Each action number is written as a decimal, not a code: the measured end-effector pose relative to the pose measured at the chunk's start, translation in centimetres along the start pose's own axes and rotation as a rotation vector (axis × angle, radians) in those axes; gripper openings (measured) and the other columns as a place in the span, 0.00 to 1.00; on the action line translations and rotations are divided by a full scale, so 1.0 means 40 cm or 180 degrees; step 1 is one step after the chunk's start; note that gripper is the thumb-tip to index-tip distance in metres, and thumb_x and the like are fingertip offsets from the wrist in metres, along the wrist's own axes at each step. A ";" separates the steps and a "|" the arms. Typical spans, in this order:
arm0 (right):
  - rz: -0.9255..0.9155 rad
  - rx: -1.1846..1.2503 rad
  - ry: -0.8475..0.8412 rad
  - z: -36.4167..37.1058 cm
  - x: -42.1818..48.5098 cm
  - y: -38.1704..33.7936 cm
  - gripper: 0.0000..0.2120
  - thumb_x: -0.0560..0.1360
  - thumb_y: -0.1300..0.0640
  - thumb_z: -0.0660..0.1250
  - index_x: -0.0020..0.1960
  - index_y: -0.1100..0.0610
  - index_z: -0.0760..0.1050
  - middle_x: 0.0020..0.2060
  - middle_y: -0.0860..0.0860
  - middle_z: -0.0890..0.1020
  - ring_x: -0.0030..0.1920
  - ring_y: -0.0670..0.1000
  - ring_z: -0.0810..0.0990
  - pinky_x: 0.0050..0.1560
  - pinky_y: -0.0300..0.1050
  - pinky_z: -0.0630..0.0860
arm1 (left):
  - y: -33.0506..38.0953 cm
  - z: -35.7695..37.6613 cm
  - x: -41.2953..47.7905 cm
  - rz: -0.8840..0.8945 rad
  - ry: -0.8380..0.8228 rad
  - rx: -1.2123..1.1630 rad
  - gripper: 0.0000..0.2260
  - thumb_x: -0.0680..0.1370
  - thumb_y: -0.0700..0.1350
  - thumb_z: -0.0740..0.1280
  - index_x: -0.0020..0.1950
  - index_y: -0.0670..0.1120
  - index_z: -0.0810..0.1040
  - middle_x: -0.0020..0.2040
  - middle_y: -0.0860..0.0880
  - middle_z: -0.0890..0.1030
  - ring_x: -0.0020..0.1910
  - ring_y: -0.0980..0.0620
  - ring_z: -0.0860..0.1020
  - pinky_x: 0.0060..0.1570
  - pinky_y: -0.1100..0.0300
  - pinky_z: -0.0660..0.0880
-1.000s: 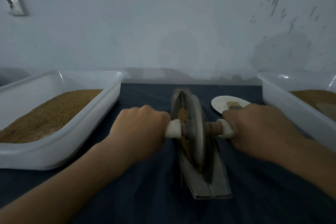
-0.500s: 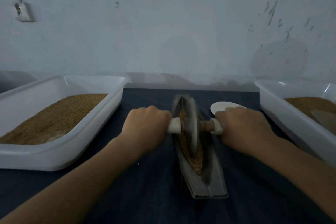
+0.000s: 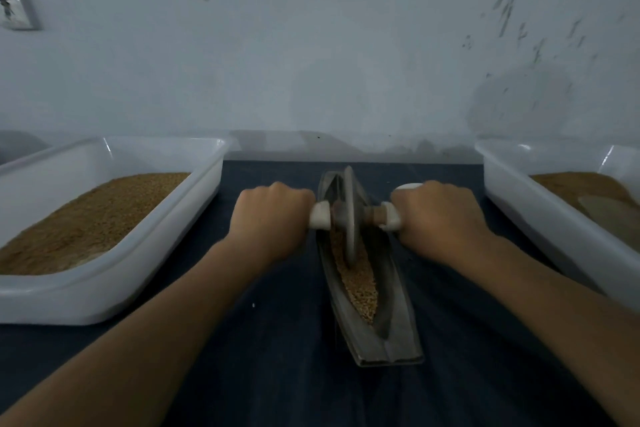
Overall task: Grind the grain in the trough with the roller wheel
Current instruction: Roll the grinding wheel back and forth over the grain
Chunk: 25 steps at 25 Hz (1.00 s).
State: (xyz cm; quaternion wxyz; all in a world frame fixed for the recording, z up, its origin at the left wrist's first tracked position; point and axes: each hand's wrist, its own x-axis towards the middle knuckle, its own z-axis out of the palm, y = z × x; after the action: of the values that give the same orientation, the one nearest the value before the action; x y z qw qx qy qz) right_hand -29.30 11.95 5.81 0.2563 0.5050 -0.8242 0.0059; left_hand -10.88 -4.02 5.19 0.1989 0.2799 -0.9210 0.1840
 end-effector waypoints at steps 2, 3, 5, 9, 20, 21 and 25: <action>-0.0286 -0.0135 0.0316 -0.009 -0.074 0.019 0.18 0.68 0.48 0.71 0.36 0.46 0.61 0.30 0.45 0.69 0.29 0.50 0.66 0.27 0.40 0.54 | 0.006 -0.019 -0.073 0.0241 0.0326 0.0125 0.17 0.69 0.52 0.73 0.38 0.56 0.62 0.29 0.56 0.58 0.25 0.56 0.54 0.26 0.61 0.52; -0.0431 -0.0190 0.0506 -0.016 -0.098 0.029 0.20 0.64 0.48 0.73 0.34 0.45 0.60 0.27 0.44 0.68 0.27 0.50 0.63 0.27 0.37 0.51 | 0.004 -0.032 -0.093 0.0351 0.0450 0.0159 0.20 0.65 0.52 0.75 0.37 0.56 0.61 0.28 0.57 0.55 0.24 0.57 0.51 0.26 0.63 0.48; -0.0422 -0.0241 0.0654 -0.021 -0.111 0.030 0.20 0.58 0.48 0.74 0.32 0.45 0.61 0.25 0.43 0.66 0.25 0.49 0.57 0.28 0.34 0.48 | 0.009 -0.041 -0.102 0.0318 0.0386 0.0158 0.22 0.64 0.51 0.76 0.36 0.56 0.61 0.27 0.57 0.55 0.23 0.57 0.51 0.27 0.64 0.47; 0.0063 0.0075 0.0129 0.021 0.010 0.004 0.12 0.71 0.47 0.70 0.36 0.48 0.67 0.30 0.44 0.69 0.29 0.48 0.67 0.30 0.41 0.60 | 0.018 -0.003 0.004 -0.0071 0.0111 0.0215 0.03 0.76 0.48 0.67 0.45 0.53 0.73 0.33 0.52 0.63 0.29 0.51 0.64 0.30 0.56 0.63; -0.0495 -0.0165 0.0701 -0.016 -0.110 0.032 0.20 0.58 0.50 0.79 0.31 0.46 0.65 0.26 0.42 0.59 0.25 0.45 0.53 0.29 0.34 0.46 | 0.010 -0.032 -0.102 0.0337 0.0404 0.0245 0.22 0.64 0.51 0.76 0.37 0.55 0.60 0.27 0.56 0.57 0.23 0.56 0.53 0.26 0.64 0.46; -0.0433 -0.0221 0.0634 -0.017 -0.091 0.023 0.21 0.59 0.50 0.78 0.32 0.46 0.63 0.26 0.42 0.57 0.25 0.46 0.53 0.29 0.35 0.47 | 0.011 -0.016 -0.093 0.0234 0.0347 0.0237 0.21 0.66 0.51 0.75 0.37 0.54 0.61 0.27 0.56 0.57 0.23 0.56 0.54 0.26 0.63 0.48; -0.0131 -0.0094 0.0145 -0.006 0.057 -0.012 0.14 0.74 0.44 0.70 0.40 0.46 0.66 0.33 0.46 0.70 0.33 0.52 0.72 0.33 0.44 0.68 | 0.007 0.027 0.024 -0.0324 0.0091 -0.0058 0.08 0.76 0.51 0.67 0.43 0.52 0.69 0.33 0.53 0.65 0.32 0.49 0.67 0.32 0.55 0.62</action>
State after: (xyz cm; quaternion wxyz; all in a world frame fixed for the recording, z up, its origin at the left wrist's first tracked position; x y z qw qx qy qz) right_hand -29.59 9.90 6.88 0.2825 0.5178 -0.8075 -0.0001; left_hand -12.06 -4.70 4.65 0.2236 0.3219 -0.9043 0.1693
